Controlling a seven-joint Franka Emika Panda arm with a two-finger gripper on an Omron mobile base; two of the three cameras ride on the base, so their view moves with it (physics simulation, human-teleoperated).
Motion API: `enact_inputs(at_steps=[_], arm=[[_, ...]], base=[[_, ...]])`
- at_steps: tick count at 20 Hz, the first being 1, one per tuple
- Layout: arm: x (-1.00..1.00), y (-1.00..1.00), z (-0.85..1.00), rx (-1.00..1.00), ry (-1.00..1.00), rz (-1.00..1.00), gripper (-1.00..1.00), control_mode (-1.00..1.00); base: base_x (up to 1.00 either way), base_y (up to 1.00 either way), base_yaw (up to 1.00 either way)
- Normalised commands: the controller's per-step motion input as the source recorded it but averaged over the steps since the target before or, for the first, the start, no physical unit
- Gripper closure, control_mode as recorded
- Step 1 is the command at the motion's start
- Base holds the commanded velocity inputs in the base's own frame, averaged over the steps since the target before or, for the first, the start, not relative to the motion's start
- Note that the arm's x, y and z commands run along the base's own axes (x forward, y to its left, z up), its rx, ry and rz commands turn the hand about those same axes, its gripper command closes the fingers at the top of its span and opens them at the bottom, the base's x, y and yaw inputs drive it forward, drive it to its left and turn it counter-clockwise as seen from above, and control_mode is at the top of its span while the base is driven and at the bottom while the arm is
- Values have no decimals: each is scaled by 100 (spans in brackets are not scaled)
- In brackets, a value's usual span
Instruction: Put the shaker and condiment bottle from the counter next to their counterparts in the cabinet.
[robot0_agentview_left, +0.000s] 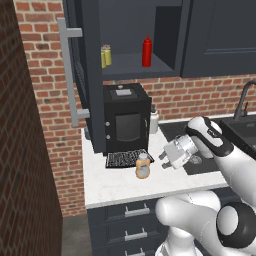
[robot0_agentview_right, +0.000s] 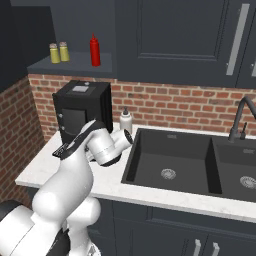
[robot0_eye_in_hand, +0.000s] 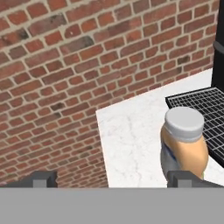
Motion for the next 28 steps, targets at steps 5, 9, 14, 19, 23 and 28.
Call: enact_inputs(at_steps=[5, 9, 14, 19, 23, 28], arm=[[0, 1, -17, 0, -8, -4, -100, -100], [0, 0, -10, 0, -9, -3, -100, -100], [1, 0, -10, 0, -7, -1, -100, -100], [11, 0, -6, 0, -3, 0, -100, -100], [16, 0, -1, 0, 0, 0, -100, -100], [23, 0, 0, 0, 0, 0, -100, -100]], base=[[0, 0, 0], [0, 0, 0], [0, 0, 0], [0, 0, 0], [0, 0, 0], [0, 0, 0]])
